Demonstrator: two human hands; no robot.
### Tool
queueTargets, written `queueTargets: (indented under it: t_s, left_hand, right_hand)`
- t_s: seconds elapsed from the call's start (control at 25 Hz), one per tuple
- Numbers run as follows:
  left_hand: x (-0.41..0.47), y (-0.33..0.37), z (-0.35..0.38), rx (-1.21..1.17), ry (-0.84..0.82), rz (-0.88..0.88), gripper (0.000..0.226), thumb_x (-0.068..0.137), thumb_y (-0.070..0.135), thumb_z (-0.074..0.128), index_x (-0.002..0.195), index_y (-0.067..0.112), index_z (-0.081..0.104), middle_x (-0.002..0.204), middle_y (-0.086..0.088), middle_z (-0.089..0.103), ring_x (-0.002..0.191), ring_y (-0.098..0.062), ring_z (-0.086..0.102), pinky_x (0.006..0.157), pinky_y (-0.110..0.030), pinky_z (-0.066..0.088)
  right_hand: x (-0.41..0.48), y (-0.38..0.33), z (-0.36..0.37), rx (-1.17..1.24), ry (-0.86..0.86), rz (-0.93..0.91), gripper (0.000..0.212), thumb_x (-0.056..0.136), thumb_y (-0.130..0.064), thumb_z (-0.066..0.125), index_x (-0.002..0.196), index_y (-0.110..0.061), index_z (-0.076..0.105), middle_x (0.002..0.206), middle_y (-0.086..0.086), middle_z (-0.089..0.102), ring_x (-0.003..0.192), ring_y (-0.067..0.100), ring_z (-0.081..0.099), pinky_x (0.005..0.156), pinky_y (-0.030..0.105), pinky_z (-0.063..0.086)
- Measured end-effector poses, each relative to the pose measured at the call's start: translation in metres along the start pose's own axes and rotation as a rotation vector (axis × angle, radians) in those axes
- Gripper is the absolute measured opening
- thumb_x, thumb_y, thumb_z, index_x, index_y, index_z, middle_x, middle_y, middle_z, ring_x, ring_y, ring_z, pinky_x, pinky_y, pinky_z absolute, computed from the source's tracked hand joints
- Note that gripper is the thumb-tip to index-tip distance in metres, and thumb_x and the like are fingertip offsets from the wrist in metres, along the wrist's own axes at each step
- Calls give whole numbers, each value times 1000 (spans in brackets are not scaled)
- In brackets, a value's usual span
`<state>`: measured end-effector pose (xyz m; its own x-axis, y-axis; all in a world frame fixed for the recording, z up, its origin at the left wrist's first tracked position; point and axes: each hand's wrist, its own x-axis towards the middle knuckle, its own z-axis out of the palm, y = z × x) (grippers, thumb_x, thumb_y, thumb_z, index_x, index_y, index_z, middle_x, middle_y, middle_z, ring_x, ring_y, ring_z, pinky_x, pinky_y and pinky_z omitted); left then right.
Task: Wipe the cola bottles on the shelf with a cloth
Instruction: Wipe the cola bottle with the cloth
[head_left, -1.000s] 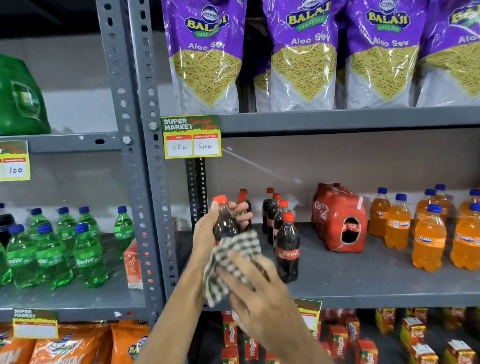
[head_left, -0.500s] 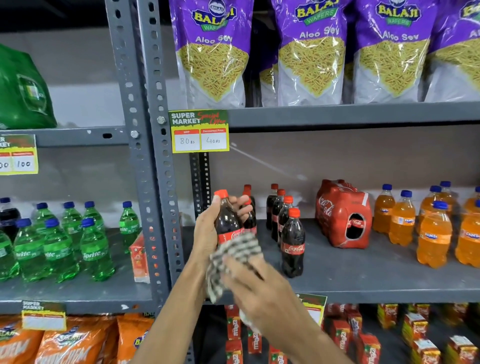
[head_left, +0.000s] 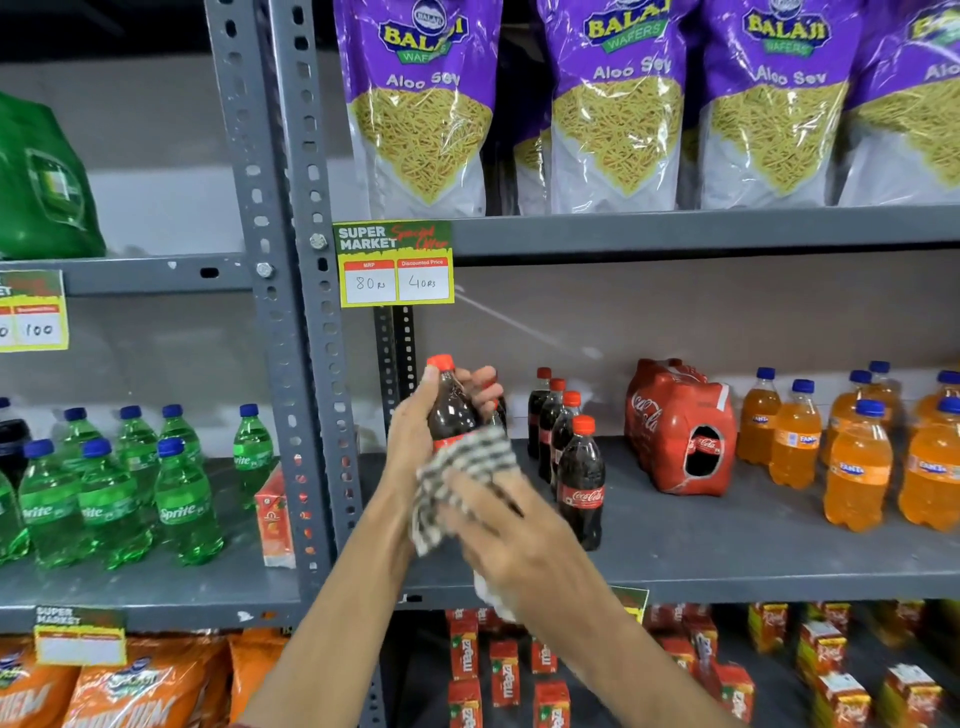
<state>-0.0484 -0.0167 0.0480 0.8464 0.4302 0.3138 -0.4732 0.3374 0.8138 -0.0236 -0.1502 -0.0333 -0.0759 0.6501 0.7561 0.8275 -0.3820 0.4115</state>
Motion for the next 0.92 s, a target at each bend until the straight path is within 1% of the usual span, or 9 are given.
queueTargets:
  t_s: [0.08, 0.2, 0.32, 0.44, 0.56, 0.68, 0.76, 0.8, 0.92]
  left_hand:
    - [9, 8, -2, -83, -20, 81, 36, 103, 30, 47, 85, 5, 66, 90, -15, 80, 75, -22, 76, 77, -33, 61]
    - [9, -4, -2, 30, -35, 72, 35, 94, 38, 58, 87, 9, 76, 92, -13, 80, 82, -26, 75, 81, -37, 61]
    - [8, -17, -2, 58, -9, 16, 39, 102, 23, 48, 77, 16, 77, 71, 1, 79, 66, -14, 75, 59, -25, 61]
    - [14, -3, 0, -49, -74, -9, 28, 96, 31, 49, 82, 10, 61, 73, -3, 81, 67, -12, 78, 68, -28, 61]
    - [23, 2, -4, -105, -99, 103, 34, 83, 39, 59, 82, 7, 69, 89, -13, 81, 77, -21, 78, 75, -32, 63]
    - [21, -15, -6, 17, -110, 15, 31, 76, 44, 79, 85, 14, 78, 89, -7, 80, 79, -17, 77, 70, -30, 62]
    - [17, -23, -6, 55, -70, 5, 18, 88, 31, 68, 92, 14, 73, 82, 0, 81, 73, -11, 77, 61, -23, 61]
    - [16, -22, -6, 76, -65, -3, 19, 96, 27, 56, 91, 13, 68, 75, 3, 81, 68, -8, 77, 59, -21, 61]
    - [19, -6, -5, 60, -50, 48, 37, 106, 31, 40, 91, 8, 64, 78, -3, 81, 71, -17, 75, 71, -30, 63]
  right_hand:
    - [-24, 2, -2, 1, -85, -93, 40, 84, -19, 72, 123, -15, 64, 140, 2, 50, 111, 22, 52, 92, 32, 53]
    - [4, 25, -8, 86, 38, 48, 41, 83, -15, 72, 123, -15, 64, 137, 5, 55, 112, 24, 50, 95, 33, 50]
    - [48, 33, -13, 157, 199, 244, 34, 90, -12, 66, 124, -14, 65, 138, 5, 56, 112, 25, 49, 97, 34, 49]
    - [20, 18, 1, 31, 77, 13, 38, 86, -12, 66, 124, -12, 64, 138, 4, 53, 114, 24, 50, 101, 34, 46]
    - [-8, 19, -2, 65, 52, -89, 28, 97, -13, 53, 123, -14, 63, 139, 3, 51, 112, 24, 56, 94, 35, 51]
    - [29, 33, -7, 160, 196, 183, 33, 94, -12, 60, 127, -14, 64, 141, 3, 51, 113, 24, 49, 101, 32, 46]
    - [51, 35, -6, 179, 219, 328, 37, 96, -13, 57, 133, -15, 59, 144, 2, 49, 116, 24, 48, 104, 33, 43]
    - [50, 31, -2, 147, 182, 295, 39, 95, -12, 58, 134, -15, 58, 146, 2, 47, 117, 25, 48, 104, 33, 43]
    - [2, 14, 10, 64, 2, -35, 36, 89, -13, 60, 125, -13, 64, 142, 1, 49, 114, 25, 56, 97, 35, 51]
